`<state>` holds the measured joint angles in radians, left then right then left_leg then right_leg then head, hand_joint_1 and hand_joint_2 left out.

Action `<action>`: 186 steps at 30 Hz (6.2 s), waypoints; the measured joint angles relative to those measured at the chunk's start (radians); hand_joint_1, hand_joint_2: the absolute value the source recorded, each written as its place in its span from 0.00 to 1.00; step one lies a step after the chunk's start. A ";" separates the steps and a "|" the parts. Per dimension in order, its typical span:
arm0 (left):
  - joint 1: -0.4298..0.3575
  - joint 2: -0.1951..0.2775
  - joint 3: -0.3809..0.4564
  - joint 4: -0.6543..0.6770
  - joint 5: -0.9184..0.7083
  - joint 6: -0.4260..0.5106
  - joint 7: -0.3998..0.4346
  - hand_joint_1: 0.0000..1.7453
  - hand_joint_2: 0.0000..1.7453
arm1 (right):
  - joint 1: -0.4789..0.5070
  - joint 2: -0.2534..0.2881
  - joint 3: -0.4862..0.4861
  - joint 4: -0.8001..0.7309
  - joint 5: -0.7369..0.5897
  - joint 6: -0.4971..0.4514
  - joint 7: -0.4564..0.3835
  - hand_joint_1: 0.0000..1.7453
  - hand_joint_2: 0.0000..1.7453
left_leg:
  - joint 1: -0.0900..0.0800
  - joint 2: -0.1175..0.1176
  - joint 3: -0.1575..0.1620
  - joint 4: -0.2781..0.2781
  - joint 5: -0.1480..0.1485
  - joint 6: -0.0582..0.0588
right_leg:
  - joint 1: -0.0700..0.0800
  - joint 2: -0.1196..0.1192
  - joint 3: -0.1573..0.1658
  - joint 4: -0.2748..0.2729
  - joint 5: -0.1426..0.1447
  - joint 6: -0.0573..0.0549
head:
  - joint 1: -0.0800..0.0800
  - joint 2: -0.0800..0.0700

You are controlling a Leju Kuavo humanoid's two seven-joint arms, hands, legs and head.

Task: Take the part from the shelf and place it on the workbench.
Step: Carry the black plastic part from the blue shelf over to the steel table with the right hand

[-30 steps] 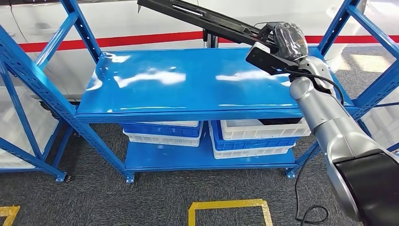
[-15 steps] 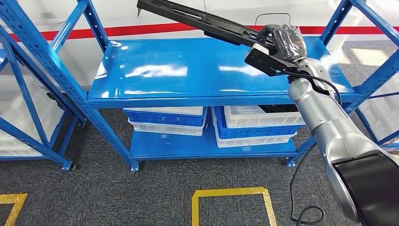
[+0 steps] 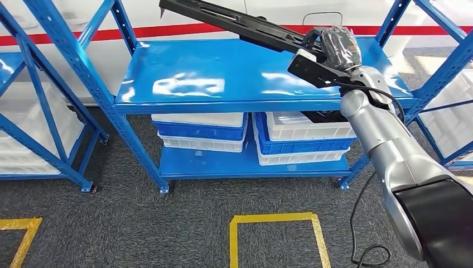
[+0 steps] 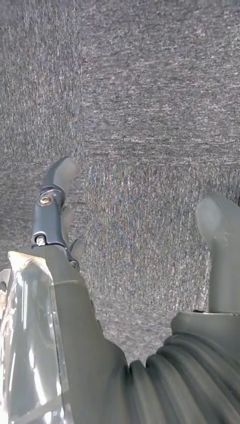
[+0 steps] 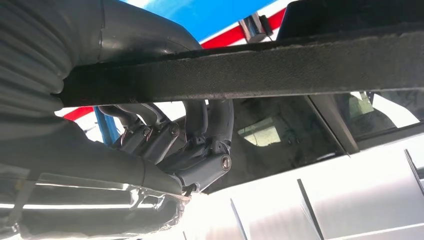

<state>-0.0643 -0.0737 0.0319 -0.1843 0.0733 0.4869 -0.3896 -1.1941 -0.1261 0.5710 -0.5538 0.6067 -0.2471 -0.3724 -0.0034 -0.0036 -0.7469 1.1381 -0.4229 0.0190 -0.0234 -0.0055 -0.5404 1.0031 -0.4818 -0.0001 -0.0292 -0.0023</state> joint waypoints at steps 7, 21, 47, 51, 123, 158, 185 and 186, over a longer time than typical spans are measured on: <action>-0.005 -0.004 0.001 0.000 -0.007 0.008 0.002 0.00 1.00 | 0.001 -0.010 -0.004 0.006 0.012 0.010 0.003 1.00 1.00 | 0.012 0.005 0.142 -0.142 0.011 0.043 | -0.005 0.001 -0.158 0.204 -0.063 0.037 | 0.004 0.000; 0.000 -0.002 0.001 0.000 -0.013 0.006 0.004 0.00 1.00 | 0.021 -0.017 -0.019 -0.013 0.023 0.017 0.017 1.00 1.00 | 0.010 0.001 -0.009 -0.006 -0.017 -0.013 | -0.005 -0.001 0.004 0.004 -0.004 0.003 | -0.001 0.000; 0.003 0.000 0.003 0.000 -0.012 0.007 -0.014 0.00 1.00 | 0.038 -0.028 -0.048 -0.030 0.022 0.044 0.030 1.00 1.00 | 0.009 0.008 0.118 -0.121 0.015 0.003 | -0.003 0.008 -0.027 0.016 0.009 0.049 | 0.000 0.000; 0.006 0.000 0.002 0.000 -0.014 0.006 -0.017 0.00 1.00 | 0.036 -0.028 -0.058 -0.030 0.010 0.062 0.024 1.00 1.00 | 0.016 0.005 0.075 -0.034 -0.046 -0.015 | -0.009 0.008 -0.035 0.016 0.022 0.026 | 0.000 0.000; -0.005 -0.005 0.002 0.000 -0.041 0.017 0.016 0.00 1.00 | 0.033 -0.044 -0.024 -0.056 0.092 0.066 0.004 1.00 1.00 | -0.015 0.054 0.097 -0.101 -0.002 0.028 | 0.008 -0.065 -0.061 0.033 0.020 0.029 | -0.008 0.000; -0.007 -0.012 0.002 0.000 -0.051 -0.004 0.000 0.00 1.00 | 0.048 -0.067 -0.048 -0.060 0.104 0.043 0.028 1.00 1.00 | 0.004 0.001 0.129 -0.140 0.016 0.042 | 0.008 0.002 -0.115 0.106 -0.007 0.023 | -0.004 0.000; -0.006 -0.009 0.006 0.000 -0.047 -0.002 -0.016 0.00 1.00 | 0.032 -0.058 -0.049 -0.037 0.115 0.044 0.026 1.00 1.00 | -0.006 0.001 0.172 -0.110 -0.050 0.028 | -0.001 -0.003 -0.086 0.026 0.069 0.034 | -0.009 0.000; -0.005 -0.009 0.008 0.000 -0.045 -0.002 -0.017 0.00 1.00 | 0.032 -0.058 -0.049 -0.037 0.116 0.044 0.026 1.00 1.00 | -0.005 0.002 0.172 -0.119 -0.040 0.033 | 0.000 -0.003 -0.091 0.027 0.069 0.039 | -0.009 0.000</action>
<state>-0.0695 -0.0825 0.0401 -0.1846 0.0282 0.4849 -0.4063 -1.1622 -0.1844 0.5221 -0.5910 0.7228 -0.2029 -0.3460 -0.0086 -0.0014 -0.5747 1.0191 -0.4630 0.0521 -0.0236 -0.0082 -0.6315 1.0303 -0.4133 0.0393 -0.0380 -0.0023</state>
